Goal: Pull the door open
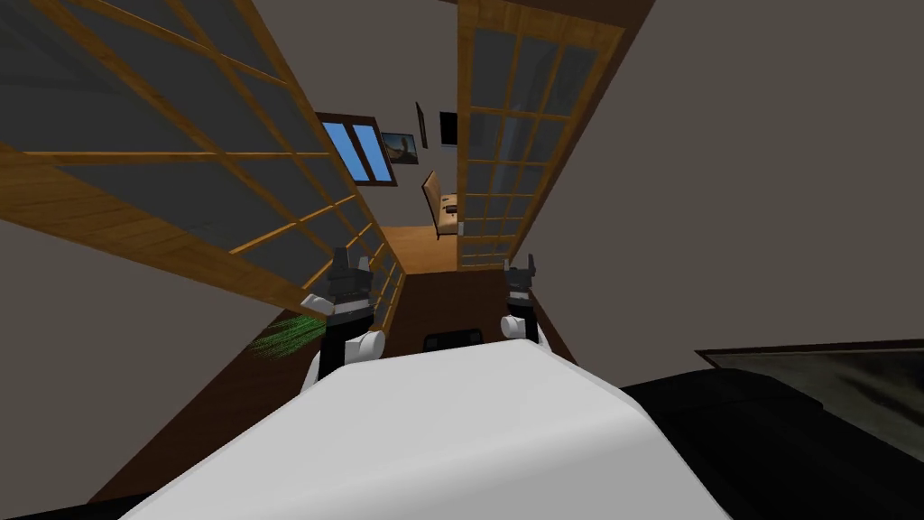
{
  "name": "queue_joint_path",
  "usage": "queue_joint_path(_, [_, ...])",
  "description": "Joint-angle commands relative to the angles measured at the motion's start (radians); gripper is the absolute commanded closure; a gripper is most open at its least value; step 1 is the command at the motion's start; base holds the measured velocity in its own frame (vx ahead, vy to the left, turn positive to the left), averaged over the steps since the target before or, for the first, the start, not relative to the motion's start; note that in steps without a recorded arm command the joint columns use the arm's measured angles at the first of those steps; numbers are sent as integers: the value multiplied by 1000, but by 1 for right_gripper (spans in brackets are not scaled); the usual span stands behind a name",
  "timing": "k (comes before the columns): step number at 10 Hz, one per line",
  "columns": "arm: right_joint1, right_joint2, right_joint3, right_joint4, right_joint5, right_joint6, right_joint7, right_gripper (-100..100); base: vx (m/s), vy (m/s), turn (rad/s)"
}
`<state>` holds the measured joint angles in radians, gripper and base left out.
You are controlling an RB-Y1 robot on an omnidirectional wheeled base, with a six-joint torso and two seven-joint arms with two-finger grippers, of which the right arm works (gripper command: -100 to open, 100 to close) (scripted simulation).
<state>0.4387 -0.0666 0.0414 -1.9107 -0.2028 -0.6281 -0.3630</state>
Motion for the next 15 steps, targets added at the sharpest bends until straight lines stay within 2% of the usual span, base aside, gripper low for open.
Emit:
queue_joint_path(1, [-4, -8, 2, 36, -29, -15, -33, -100, 138, -3, 189])
queue_joint_path(15, [-63, -53, 2, 305, -244, -105, -249, -100, 106, -13, 148])
